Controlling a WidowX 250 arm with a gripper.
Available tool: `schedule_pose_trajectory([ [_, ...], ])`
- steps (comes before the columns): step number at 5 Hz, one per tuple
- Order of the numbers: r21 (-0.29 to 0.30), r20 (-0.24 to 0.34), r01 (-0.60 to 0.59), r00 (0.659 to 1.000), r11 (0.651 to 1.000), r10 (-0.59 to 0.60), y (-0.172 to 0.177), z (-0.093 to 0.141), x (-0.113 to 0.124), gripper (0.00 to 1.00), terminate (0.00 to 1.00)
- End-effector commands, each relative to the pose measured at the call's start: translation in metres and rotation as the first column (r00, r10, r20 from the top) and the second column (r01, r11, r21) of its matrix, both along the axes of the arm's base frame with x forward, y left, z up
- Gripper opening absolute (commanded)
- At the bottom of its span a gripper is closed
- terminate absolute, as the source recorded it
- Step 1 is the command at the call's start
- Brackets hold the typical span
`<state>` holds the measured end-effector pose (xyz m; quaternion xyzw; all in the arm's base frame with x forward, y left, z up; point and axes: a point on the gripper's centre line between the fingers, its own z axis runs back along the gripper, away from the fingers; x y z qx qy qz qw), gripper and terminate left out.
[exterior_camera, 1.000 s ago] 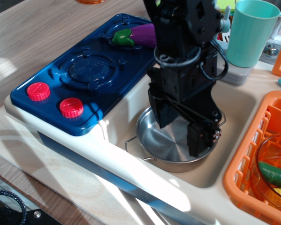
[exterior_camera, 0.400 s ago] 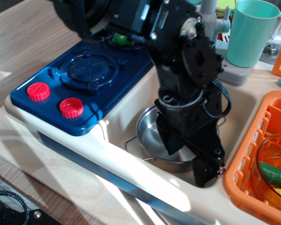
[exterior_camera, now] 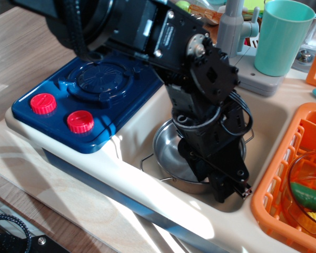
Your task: Put pan on stove from sink
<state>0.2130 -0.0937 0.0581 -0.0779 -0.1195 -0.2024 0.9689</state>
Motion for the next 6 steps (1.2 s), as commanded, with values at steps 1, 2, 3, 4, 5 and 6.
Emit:
schedule_pose_trajectory([
  [1,0.04,-0.042,-0.02,0.999,0.999,0.021,0.001,0.024,0.005,0.0,0.0],
  [2,0.082,-0.076,-0.049,0.996,0.995,0.055,-0.003,0.054,0.007,0.0,0.0],
  [3,0.112,-0.086,-0.097,0.991,0.989,0.107,0.001,0.076,0.002,0.0,0.0],
  [4,0.151,-0.07,-0.096,0.992,0.984,0.108,0.013,0.094,0.001,0.0,0.0],
  [5,0.206,-0.048,-0.107,0.992,0.973,0.119,0.019,0.116,-0.002,0.0,0.0],
  [6,0.277,-0.019,-0.105,0.993,0.955,0.115,0.023,0.141,-0.002,0.0,0.0],
])
